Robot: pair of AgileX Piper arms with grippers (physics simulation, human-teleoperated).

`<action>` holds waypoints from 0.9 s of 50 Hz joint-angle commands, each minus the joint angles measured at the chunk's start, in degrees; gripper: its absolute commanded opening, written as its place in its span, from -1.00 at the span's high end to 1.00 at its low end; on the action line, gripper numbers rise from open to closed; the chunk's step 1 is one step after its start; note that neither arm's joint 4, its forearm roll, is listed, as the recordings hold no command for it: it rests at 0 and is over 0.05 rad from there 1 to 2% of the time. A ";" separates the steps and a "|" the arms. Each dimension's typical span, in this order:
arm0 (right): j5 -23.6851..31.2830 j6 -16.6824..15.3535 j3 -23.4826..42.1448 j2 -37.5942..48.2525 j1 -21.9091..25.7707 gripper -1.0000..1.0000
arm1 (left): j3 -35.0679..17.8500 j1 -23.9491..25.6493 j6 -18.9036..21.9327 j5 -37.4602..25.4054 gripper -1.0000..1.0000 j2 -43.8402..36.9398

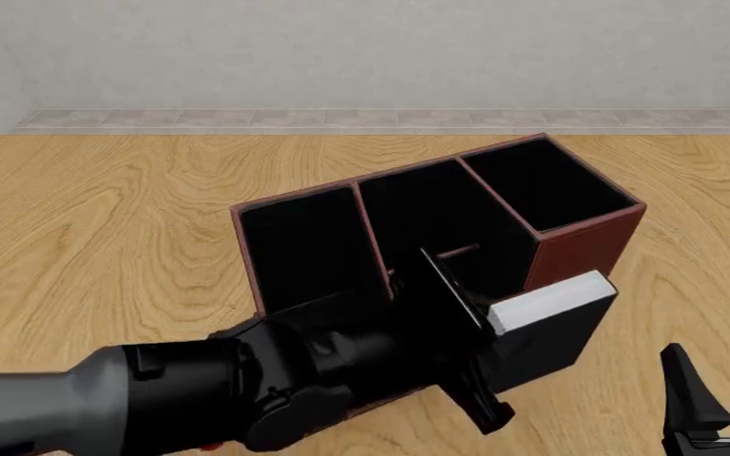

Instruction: Pick up the book and place it in the back compartment of the caddy.

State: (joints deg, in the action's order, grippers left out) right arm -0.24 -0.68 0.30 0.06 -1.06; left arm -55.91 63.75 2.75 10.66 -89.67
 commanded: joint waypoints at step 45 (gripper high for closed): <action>-0.05 -0.01 -0.07 -0.01 0.00 -1.00 | -6.09 -6.12 4.76 -13.37 1.00 12.76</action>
State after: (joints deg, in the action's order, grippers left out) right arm -0.23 -0.69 0.29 0.04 -1.06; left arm -59.86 59.18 5.53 -0.73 -78.19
